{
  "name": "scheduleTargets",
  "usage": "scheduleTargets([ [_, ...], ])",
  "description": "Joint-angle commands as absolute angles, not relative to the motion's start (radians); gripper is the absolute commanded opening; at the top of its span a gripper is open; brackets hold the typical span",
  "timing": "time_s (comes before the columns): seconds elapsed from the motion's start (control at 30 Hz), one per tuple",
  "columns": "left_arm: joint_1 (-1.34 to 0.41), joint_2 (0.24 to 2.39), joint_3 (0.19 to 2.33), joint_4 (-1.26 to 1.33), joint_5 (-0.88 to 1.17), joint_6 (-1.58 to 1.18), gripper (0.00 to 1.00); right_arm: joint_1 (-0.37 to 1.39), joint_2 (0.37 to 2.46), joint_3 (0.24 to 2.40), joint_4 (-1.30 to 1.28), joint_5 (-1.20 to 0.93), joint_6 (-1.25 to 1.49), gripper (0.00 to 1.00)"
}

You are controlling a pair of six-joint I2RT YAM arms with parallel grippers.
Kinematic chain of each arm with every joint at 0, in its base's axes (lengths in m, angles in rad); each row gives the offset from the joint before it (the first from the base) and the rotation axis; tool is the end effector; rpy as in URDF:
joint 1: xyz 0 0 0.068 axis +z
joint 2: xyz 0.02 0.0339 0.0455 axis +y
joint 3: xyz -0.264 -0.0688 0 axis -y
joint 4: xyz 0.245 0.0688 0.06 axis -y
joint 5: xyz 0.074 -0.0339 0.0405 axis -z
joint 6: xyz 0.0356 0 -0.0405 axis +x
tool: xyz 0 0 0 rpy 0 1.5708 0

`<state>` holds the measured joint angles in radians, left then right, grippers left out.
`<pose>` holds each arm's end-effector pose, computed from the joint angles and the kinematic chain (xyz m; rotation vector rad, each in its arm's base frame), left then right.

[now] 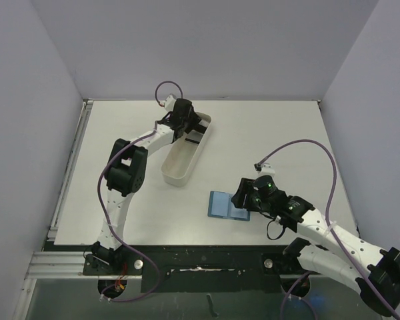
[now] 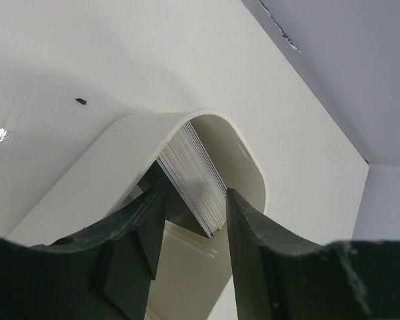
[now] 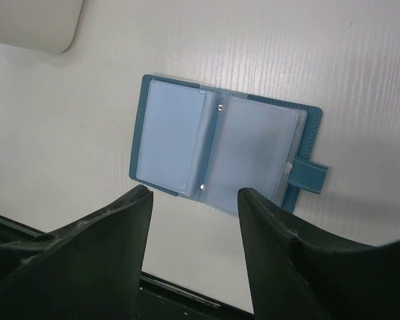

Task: Put the credit cards into the card holder
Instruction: Pick up the credit card from the storage box.

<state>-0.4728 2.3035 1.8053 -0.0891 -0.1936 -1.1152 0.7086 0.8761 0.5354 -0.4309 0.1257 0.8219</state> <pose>0.4760 -0.2358 0.1850 -0.8140 2.0791 -0.7000 0.1398 0.1140 0.2148 0.2009 2.4088 0.5972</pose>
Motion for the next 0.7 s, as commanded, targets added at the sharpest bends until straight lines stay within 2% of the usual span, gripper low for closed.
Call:
scheduleTargets([
  [0.0,-0.465,2.319,1.812,-0.006,-0.192,-1.126,0.39,0.715,0.879,0.552,-0.364,0.112,0.814,0.55],
  [0.67,-0.481,2.370,1.838,-0.052,-0.221,-1.223,0.36,0.714,0.900,0.555,-0.356,0.114,0.802,0.56],
])
